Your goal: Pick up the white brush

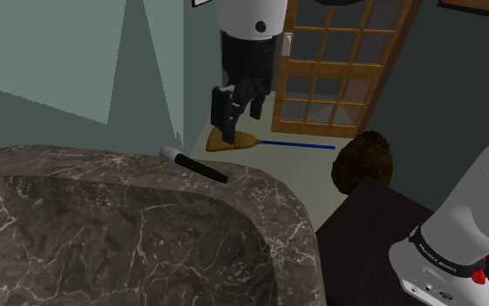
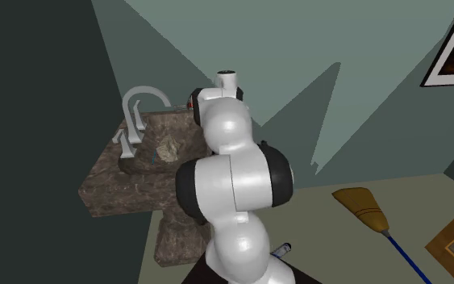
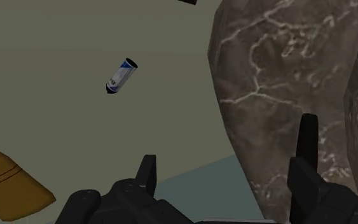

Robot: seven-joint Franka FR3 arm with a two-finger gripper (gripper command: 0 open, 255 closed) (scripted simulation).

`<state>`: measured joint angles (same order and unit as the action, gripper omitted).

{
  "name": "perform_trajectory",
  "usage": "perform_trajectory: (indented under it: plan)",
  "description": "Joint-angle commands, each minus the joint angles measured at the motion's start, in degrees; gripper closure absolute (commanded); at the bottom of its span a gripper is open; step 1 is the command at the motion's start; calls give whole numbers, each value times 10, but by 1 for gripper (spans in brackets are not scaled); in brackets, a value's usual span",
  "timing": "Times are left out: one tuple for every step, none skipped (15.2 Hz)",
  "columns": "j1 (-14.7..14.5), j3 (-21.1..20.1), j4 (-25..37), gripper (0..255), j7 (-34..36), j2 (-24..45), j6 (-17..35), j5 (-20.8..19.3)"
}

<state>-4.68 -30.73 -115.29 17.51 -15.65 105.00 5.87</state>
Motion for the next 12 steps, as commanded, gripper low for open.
perform_trajectory:
  plan:
    - [-2, -25, 35, 0, 25, 42, 7, -23]
    - [-4, -37, 51, 0, 39, 63, 10, -37]
    - [-7, -48, 69, 0, 53, 85, 12, -52]
    - [-11, -59, 87, 0, 67, 108, 14, -69]
    - [-16, -70, 106, 0, 82, 132, 14, -87]
    - [-22, -79, 125, 0, 97, 156, 13, -106]
    - [-26, -82, 135, 0, 104, 168, 12, -116]
    - [-27, -81, 128, 0, 105, 168, 20, -116]
    - [-27, -81, 120, 0, 105, 169, 28, -116]
    - [-27, -81, 113, 0, 106, 169, 35, -117]
    - [-27, -81, 106, 0, 107, 170, 43, -118]
    - [-27, -81, 99, 0, 108, 171, 50, -119]
